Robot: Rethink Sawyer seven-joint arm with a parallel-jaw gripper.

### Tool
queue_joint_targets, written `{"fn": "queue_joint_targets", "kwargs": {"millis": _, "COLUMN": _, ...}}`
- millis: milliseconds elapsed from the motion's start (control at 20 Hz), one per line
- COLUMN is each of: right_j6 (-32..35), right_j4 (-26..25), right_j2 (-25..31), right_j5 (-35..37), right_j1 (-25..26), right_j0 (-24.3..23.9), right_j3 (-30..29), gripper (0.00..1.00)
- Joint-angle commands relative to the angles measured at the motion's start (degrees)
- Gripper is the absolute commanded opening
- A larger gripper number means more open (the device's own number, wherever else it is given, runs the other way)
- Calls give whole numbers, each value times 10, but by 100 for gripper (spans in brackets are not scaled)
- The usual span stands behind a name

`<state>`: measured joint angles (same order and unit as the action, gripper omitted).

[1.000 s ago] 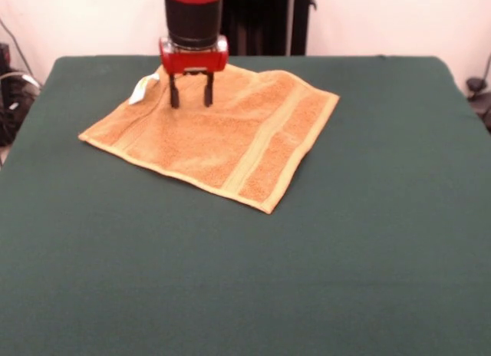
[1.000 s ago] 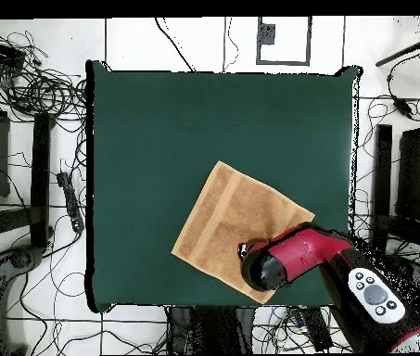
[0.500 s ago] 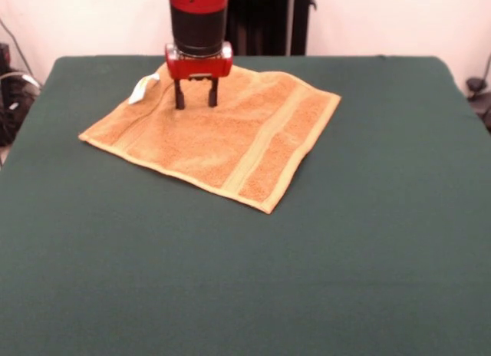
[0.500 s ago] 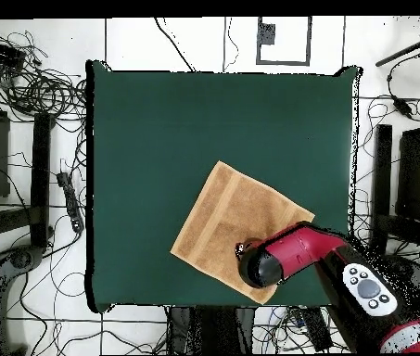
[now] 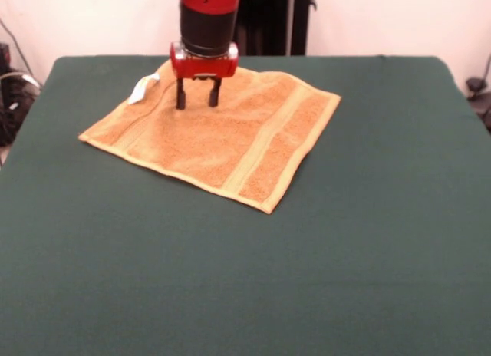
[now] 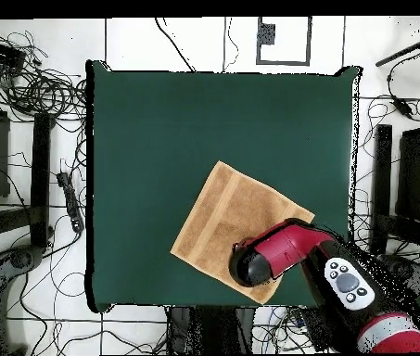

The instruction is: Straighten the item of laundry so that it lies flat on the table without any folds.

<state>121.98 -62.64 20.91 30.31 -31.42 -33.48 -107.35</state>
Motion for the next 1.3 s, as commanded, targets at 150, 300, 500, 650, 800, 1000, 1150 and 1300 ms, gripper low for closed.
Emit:
{"fn": "queue_joint_targets", "kwargs": {"millis": 150, "right_j6": 61, "right_j4": -3, "right_j2": -4, "right_j5": -87, "right_j1": 57, "right_j0": 54, "right_j3": 8, "gripper": 100}}
{"fn": "queue_joint_targets", "kwargs": {"millis": 300, "right_j6": 74, "right_j4": -12, "right_j2": -22, "right_j5": -105, "right_j1": 60, "right_j0": 67, "right_j3": 15, "gripper": 100}}
{"fn": "queue_joint_targets", "kwargs": {"millis": 500, "right_j6": 66, "right_j4": 2, "right_j2": -37, "right_j5": -117, "right_j1": 62, "right_j0": 79, "right_j3": 20, "gripper": 0}}
{"fn": "queue_joint_targets", "kwargs": {"millis": 650, "right_j6": 61, "right_j4": 6, "right_j2": -37, "right_j5": -120, "right_j1": 63, "right_j0": 78, "right_j3": 20, "gripper": 0}}
{"fn": "queue_joint_targets", "kwargs": {"millis": 800, "right_j6": 61, "right_j4": 8, "right_j2": -41, "right_j5": -129, "right_j1": 64, "right_j0": 79, "right_j3": 20, "gripper": 0}}
{"fn": "queue_joint_targets", "kwargs": {"millis": 1000, "right_j6": 54, "right_j4": 13, "right_j2": -44, "right_j5": -133, "right_j1": 65, "right_j0": 80, "right_j3": 19, "gripper": 0}}
{"fn": "queue_joint_targets", "kwargs": {"millis": 1150, "right_j6": 81, "right_j4": 21, "right_j2": -59, "right_j5": -150, "right_j1": 66, "right_j0": 94, "right_j3": 20, "gripper": 0}}
{"fn": "queue_joint_targets", "kwargs": {"millis": 1300, "right_j6": 81, "right_j4": 25, "right_j2": -63, "right_j5": -153, "right_j1": 71, "right_j0": 98, "right_j3": 26, "gripper": 0}}
